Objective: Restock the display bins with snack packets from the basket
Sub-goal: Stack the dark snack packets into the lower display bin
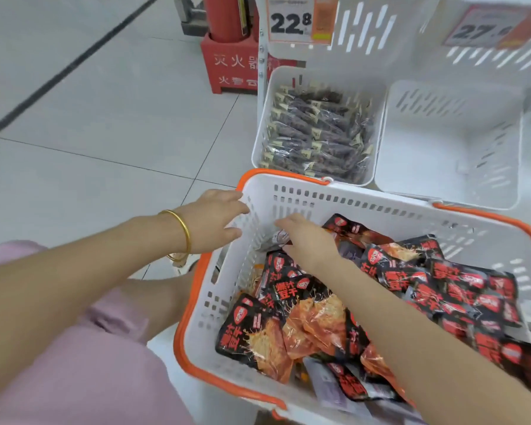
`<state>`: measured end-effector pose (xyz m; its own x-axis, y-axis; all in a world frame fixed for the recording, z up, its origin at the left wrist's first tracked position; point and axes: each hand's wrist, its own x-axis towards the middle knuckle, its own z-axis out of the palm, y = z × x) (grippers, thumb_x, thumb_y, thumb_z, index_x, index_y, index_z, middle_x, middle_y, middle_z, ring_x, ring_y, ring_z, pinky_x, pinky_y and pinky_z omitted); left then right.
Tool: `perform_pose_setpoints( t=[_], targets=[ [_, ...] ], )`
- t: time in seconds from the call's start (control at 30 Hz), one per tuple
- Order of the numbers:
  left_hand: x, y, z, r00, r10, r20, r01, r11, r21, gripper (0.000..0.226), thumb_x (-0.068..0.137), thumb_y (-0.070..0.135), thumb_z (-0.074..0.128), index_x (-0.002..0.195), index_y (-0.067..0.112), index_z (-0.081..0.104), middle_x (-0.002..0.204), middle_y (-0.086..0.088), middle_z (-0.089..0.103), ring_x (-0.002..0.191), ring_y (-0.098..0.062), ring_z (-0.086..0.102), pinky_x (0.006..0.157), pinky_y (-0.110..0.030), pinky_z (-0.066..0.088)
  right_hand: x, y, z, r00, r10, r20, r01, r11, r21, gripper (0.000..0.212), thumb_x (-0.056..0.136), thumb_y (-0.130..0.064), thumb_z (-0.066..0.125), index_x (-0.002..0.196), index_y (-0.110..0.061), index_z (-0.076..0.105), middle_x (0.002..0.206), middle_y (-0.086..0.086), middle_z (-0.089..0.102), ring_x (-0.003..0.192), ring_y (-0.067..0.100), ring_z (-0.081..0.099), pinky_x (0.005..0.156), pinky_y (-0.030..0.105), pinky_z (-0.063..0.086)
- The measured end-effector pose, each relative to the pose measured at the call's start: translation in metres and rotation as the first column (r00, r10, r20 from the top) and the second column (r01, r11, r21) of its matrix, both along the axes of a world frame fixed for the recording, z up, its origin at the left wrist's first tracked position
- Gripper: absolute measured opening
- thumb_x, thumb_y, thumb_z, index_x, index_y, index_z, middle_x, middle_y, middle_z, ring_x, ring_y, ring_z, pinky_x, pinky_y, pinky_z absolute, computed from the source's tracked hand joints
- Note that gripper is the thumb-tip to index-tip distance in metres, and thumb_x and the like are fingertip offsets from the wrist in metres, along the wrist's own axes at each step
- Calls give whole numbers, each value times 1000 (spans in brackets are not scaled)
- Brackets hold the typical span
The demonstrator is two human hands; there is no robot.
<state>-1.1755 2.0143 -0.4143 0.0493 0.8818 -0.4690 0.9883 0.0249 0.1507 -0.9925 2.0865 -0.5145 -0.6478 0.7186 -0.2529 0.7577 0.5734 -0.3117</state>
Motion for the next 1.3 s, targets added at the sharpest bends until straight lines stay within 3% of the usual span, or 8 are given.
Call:
perform_pose_setpoints(
  t=[0.13, 0.3, 0.57, 0.73, 0.87, 0.93, 1.1, 1.3],
  targets=[
    [1, 2, -5, 1000, 11, -1, -11, 1000, 5, 48, 97, 30, 43, 143, 21, 34, 156, -3, 16, 143, -24, 8, 116, -35, 13, -27, 13, -37, 979, 19, 204, -27, 999, 37, 45, 84, 2, 53, 123, -19, 57, 127, 9, 53, 109, 35, 57, 78, 39, 52],
    [7, 14, -7, 998, 23, 62, -26, 998, 50, 45, 98, 28, 43, 141, 17, 37, 152, -5, 26, 141, -24, 17, 112, -29, 14, -7, 11, -26, 983, -101, -151, 98, 995, -27, 22, 92, -13, 55, 108, -14, 70, 107, 6, 69, 99, 26, 63, 78, 33, 50],
    [53, 30, -5, 945, 199, 260, -258, 942, 215, 44, 100, 32, 37, 134, 5, 44, 136, -15, 48, 124, -29, 44, 103, -35, 34, 107, -6, 76, 517, -532, -671, 277, 845, -456, 32, 82, 1, 66, 97, -27, 70, 101, -14, 68, 86, -6, 64, 78, 7, 48],
    [110, 35, 10, 178, 692, 699, -402, 700, -591, 66, 96, 39, 47, 146, 7, 19, 129, -22, 51, 97, -31, 66, 77, -35, 58, 132, -7, 89, 343, -568, -748, 274, 822, -499, 33, 79, 8, 66, 93, -22, 71, 92, -22, 71, 97, -3, 64, 80, 11, 47],
    [135, 38, 5, 4, 661, 750, -419, 682, -599, 40, 89, 9, 61, 123, 0, 41, 130, -11, 45, 93, -32, 68, 70, -40, 59, 147, -22, 81, 446, -586, -677, 243, 807, -538, 34, 78, 4, 69, 98, -24, 71, 99, -16, 72, 99, 5, 66, 88, 24, 51],
    [135, 39, -2, 112, 624, 773, -474, 717, -510, 43, 85, 2, 65, 121, 5, 42, 136, -10, 46, 102, -30, 64, 73, -46, 58, 157, -29, 82, 499, -627, -598, 198, 755, -626, 30, 82, -5, 69, 106, -24, 69, 114, -8, 68, 102, 15, 66, 88, 32, 53],
    [139, 28, 7, 775, 239, 584, -193, 971, -141, 65, 86, 16, 66, 142, 23, 35, 141, -7, 44, 120, -24, 50, 90, -34, 45, 170, -29, 95, 561, -591, -580, 321, 801, -506, 46, 87, -15, 65, 126, -35, 50, 131, -6, 54, 112, 12, 58, 95, 30, 47],
    [160, 31, 19, 706, 109, 700, -94, 994, -60, 54, 82, 20, 71, 129, 21, 44, 119, -6, 60, 90, -17, 61, 85, -34, 51, 183, -26, 111, 634, -601, -488, 226, 746, -626, 35, 84, -3, 65, 118, -11, 57, 69, -12, 66, 65, 5, 60, 63, 21, 48]
  ],
)
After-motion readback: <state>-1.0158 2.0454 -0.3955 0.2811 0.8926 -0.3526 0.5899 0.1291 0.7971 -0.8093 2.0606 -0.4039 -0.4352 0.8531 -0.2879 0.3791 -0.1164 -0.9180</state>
